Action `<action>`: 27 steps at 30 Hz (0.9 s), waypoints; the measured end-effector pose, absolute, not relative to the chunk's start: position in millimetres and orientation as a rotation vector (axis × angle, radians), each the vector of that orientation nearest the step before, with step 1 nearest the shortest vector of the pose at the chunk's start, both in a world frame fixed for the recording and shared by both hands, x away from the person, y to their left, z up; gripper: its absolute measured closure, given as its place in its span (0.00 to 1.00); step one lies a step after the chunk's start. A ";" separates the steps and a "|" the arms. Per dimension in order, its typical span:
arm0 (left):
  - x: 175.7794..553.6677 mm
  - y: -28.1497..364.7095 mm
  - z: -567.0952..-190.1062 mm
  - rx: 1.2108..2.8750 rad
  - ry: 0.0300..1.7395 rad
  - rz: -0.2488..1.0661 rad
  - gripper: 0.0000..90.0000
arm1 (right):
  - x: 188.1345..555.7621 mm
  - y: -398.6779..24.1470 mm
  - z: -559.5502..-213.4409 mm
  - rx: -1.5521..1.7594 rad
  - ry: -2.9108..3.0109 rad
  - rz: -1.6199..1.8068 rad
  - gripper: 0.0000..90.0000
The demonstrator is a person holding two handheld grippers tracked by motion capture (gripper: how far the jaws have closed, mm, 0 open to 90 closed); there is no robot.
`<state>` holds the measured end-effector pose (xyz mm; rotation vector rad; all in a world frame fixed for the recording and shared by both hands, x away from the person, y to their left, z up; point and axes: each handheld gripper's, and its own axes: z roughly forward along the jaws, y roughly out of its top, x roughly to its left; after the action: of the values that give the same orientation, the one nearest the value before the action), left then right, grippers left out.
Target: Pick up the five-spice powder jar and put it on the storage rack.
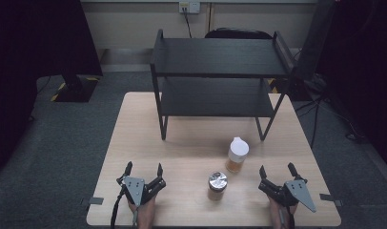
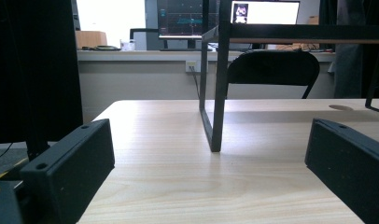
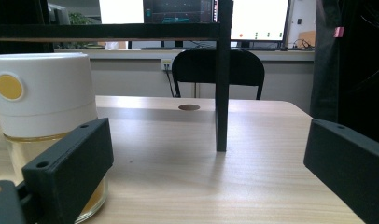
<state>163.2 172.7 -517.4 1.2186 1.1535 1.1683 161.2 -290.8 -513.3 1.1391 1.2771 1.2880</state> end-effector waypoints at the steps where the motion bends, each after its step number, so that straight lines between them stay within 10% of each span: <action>1: 163.2 172.7 -517.4 1.219 1.153 1.168 0.01 | 161.0 -290.1 -513.7 1.141 1.271 1.287 0.00; 27: 163.1 175.7 -517.2 1.229 1.139 1.155 0.00 | 160.1 -287.4 -514.7 1.140 1.259 1.276 0.00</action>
<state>163.1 175.7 -517.2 1.2287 1.1389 1.1545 160.1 -287.4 -514.7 1.1402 1.2594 1.2757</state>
